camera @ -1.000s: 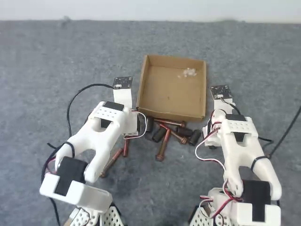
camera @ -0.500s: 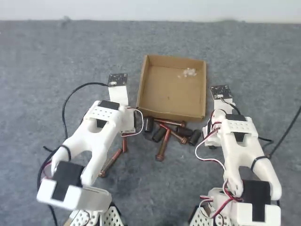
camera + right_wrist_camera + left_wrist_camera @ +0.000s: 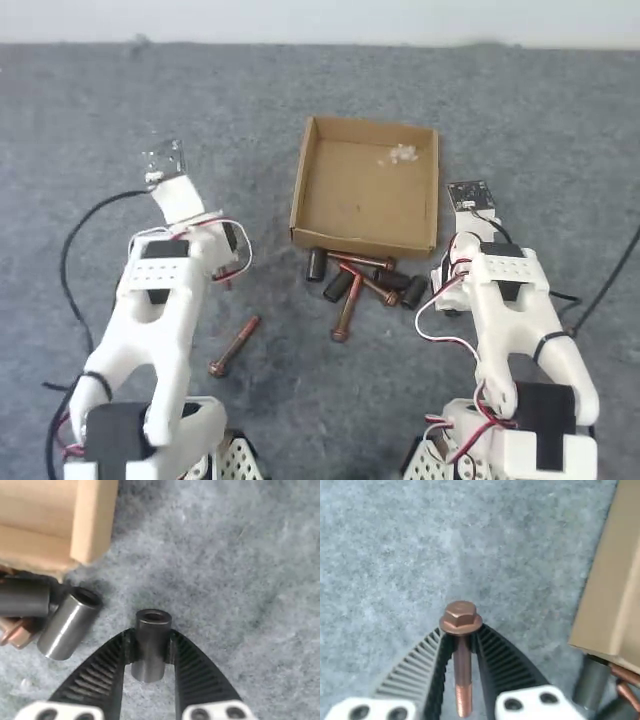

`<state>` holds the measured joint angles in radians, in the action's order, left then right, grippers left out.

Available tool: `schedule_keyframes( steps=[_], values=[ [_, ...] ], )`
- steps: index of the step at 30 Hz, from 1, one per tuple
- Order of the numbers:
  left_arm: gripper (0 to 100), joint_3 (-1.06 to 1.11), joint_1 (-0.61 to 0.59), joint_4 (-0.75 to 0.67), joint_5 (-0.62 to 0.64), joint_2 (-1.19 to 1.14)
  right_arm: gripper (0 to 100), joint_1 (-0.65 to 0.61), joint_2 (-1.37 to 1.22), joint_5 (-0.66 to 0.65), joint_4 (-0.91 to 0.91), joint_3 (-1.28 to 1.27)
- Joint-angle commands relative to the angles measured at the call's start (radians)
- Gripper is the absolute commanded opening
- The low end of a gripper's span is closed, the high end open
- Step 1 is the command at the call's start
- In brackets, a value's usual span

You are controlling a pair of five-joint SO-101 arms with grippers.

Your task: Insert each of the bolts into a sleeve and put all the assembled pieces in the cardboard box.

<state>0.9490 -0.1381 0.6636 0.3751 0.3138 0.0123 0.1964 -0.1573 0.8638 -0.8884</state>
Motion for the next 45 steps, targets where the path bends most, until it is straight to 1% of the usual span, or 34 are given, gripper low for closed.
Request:
schedule_keyframes(
  steps=[1,4,9,13,16,25,31,36,39,42,45],
  values=[
    [1,0.050,-0.015,-0.129,-0.002,0.055,0.7,0.054,0.038,-0.015,-0.002,0.080],
    [1,0.064,-0.015,-0.161,-0.003,0.057,0.7,0.111,0.087,-0.008,-0.002,0.107],
    [1,0.067,-0.015,-0.169,-0.003,0.057,0.7,0.143,0.203,-0.015,-0.002,0.140],
    [1,0.067,-0.015,-0.169,-0.003,0.057,0.9,0.136,0.289,-0.015,-0.016,0.184],
    [1,0.067,-0.015,-0.169,-0.003,0.055,0.9,0.102,0.318,-0.015,-0.108,0.203],
    [1,0.068,-0.017,-0.166,-0.003,0.055,0.7,0.084,0.312,-0.014,-0.584,0.175],
    [1,0.068,-0.017,-0.166,-0.003,0.055,0.7,0.030,0.206,-0.012,-0.938,0.089],
    [1,0.068,-0.017,-0.167,-0.003,0.055,0.7,-0.016,0.090,-0.012,-1.348,0.017],
    [1,0.068,-0.017,-0.167,-0.012,0.055,0.7,-0.039,0.028,-0.014,-1.557,-0.029],
    [1,0.068,-0.017,-0.167,-0.058,0.055,0.6,-0.059,-0.025,-0.014,-1.699,-0.060],
    [1,0.068,-0.015,-0.167,-0.071,0.055,0.6,-0.076,-0.068,-0.012,-1.811,-0.091]
  ],
)
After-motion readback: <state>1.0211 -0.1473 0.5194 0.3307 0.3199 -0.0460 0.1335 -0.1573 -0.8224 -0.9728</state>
